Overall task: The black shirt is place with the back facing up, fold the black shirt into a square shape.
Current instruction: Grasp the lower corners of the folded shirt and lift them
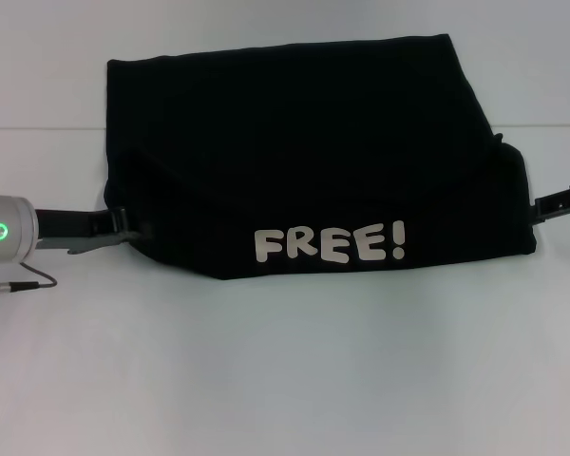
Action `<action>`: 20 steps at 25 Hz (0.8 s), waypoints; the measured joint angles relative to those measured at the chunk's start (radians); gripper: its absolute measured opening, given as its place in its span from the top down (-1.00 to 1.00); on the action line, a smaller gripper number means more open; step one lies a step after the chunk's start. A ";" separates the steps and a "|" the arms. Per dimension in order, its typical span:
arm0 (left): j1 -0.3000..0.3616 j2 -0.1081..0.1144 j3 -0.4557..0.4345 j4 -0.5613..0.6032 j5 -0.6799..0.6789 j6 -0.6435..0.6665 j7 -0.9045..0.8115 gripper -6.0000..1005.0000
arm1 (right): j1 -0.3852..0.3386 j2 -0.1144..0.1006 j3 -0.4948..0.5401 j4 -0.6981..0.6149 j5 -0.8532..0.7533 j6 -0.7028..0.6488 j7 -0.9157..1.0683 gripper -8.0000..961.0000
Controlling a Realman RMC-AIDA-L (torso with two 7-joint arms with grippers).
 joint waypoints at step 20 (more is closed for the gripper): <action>-0.010 0.003 -0.007 0.000 -0.005 -0.008 0.000 0.96 | 0.000 0.067 -0.010 0.063 -0.001 0.132 0.001 -0.15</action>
